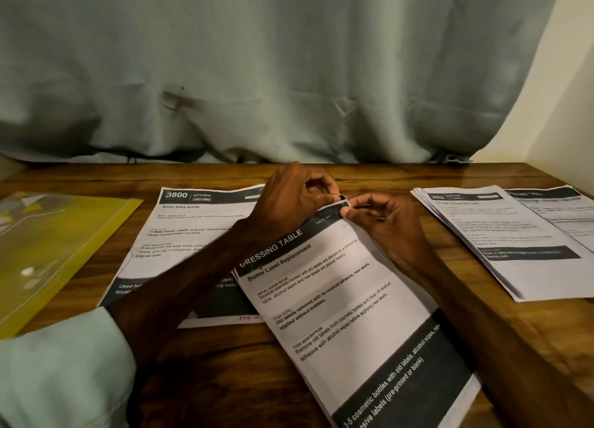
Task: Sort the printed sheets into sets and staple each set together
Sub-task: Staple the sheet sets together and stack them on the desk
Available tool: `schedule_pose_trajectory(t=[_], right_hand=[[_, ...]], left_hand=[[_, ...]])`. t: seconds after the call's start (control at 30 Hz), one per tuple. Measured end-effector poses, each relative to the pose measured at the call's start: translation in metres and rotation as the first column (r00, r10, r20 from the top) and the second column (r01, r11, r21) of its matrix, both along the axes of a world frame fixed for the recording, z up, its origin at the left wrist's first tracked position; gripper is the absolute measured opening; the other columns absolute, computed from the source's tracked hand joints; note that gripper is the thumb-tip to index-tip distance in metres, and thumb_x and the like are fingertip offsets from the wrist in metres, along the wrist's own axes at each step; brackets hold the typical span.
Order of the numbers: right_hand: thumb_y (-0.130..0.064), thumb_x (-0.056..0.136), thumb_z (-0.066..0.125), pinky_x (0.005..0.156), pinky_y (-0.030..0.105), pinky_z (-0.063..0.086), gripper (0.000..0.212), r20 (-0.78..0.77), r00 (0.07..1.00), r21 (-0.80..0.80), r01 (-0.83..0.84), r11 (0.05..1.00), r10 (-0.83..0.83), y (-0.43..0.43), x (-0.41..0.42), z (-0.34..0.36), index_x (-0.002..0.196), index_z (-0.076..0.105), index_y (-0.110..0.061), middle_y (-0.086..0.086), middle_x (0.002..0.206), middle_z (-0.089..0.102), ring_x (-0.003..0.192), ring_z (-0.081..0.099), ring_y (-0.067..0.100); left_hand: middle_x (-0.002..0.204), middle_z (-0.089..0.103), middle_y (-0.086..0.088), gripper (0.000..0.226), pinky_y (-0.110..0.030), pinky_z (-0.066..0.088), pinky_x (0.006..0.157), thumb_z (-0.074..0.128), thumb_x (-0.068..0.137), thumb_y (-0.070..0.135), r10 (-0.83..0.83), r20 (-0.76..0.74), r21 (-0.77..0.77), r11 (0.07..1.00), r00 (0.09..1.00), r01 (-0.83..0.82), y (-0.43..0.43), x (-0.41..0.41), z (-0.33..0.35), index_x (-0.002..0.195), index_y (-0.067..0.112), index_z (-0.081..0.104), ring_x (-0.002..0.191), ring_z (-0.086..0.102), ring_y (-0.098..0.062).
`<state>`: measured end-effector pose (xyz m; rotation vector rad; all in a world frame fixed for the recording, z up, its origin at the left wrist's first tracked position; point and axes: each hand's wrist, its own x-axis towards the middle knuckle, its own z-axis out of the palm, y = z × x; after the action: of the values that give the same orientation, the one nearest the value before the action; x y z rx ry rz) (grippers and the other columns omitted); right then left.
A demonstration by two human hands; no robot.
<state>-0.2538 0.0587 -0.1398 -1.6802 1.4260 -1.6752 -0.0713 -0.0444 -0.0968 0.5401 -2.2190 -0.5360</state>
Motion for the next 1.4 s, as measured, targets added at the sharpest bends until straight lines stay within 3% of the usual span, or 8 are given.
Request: schedule_pose_trajectory(t=[0.07,0.2,0.57,0.77,1.0,1.2,1.4], right_hand=[[-0.004,0.088,0.077,0.078,0.023,0.057,0.009,-0.012,1.0,-0.011,0.006,1.0,-0.006,0.0,0.001,0.001,0.096,0.077,-0.009,0.003,0.093,0.08,0.084,0.076,0.016],[-0.007,0.091,0.073,0.078,0.024,0.058,0.008,0.005,1.0,-0.013,0.015,1.0,-0.015,0.0,0.002,0.002,0.097,0.077,-0.011,0.001,0.093,0.08,0.084,0.076,0.015],[-0.005,0.089,0.075,0.077,0.022,0.058,0.009,0.071,0.995,-0.006,0.068,0.998,-0.067,-0.003,0.002,0.003,0.097,0.074,-0.002,0.006,0.093,0.078,0.085,0.075,0.017],[-0.006,0.089,0.075,0.082,0.027,0.06,0.012,0.005,0.995,-0.043,0.104,0.994,-0.104,-0.003,0.0,0.004,0.098,0.073,0.001,0.007,0.095,0.077,0.091,0.074,0.021],[-0.007,0.087,0.077,0.082,0.028,0.06,0.016,0.006,0.993,-0.059,0.118,0.991,-0.118,-0.002,-0.001,0.004,0.099,0.073,0.003,0.009,0.095,0.077,0.089,0.074,0.022],[-0.007,0.086,0.078,0.081,0.028,0.061,0.016,-0.027,0.992,-0.069,0.12,0.99,-0.122,-0.001,0.001,0.005,0.098,0.075,0.002,0.006,0.094,0.077,0.088,0.075,0.018],[-0.009,0.086,0.078,0.081,0.031,0.062,0.016,-0.05,0.99,-0.091,0.125,0.988,-0.13,-0.001,0.0,0.005,0.098,0.076,0.0,0.006,0.093,0.078,0.087,0.075,0.02]], left_hand=[[0.078,0.074,0.009,0.006,-0.01,0.045,0.062,0.081,0.085,0.012,-0.036,-0.022,0.056,0.998,0.999,0.037,0.001,0.0,0.0,0.088,0.016,0.078,0.066,0.064,0.001],[0.084,0.077,0.005,0.009,-0.009,0.049,0.065,0.079,0.088,0.011,-0.028,-0.036,0.1,0.994,0.999,0.032,-0.001,-0.003,0.0,0.096,0.014,0.08,0.073,0.07,-0.001],[0.098,0.078,0.006,0.013,-0.042,0.062,0.083,0.074,0.094,0.023,-0.072,-0.013,0.145,0.987,0.997,0.073,-0.011,-0.005,-0.006,0.104,0.017,0.081,0.087,0.074,-0.009],[0.099,0.078,0.004,0.015,-0.041,0.062,0.083,0.072,0.095,0.025,-0.06,-0.01,0.165,0.984,0.998,0.061,-0.009,-0.005,-0.005,0.103,0.016,0.08,0.086,0.074,-0.008],[0.098,0.08,0.0,0.018,-0.031,0.063,0.078,0.078,0.09,0.017,-0.054,-0.03,0.155,0.986,0.998,0.058,-0.003,-0.004,-0.004,0.106,0.011,0.08,0.079,0.075,-0.005],[0.097,0.08,-0.001,0.018,-0.04,0.064,0.079,0.079,0.089,0.014,-0.065,-0.043,0.171,0.983,0.997,0.071,-0.005,-0.005,-0.007,0.106,0.012,0.081,0.08,0.077,-0.01],[0.097,0.08,-0.001,0.017,-0.037,0.064,0.079,0.079,0.089,0.013,-0.06,-0.061,0.166,0.984,0.996,0.07,-0.001,-0.005,-0.007,0.105,0.013,0.081,0.08,0.076,-0.007]])
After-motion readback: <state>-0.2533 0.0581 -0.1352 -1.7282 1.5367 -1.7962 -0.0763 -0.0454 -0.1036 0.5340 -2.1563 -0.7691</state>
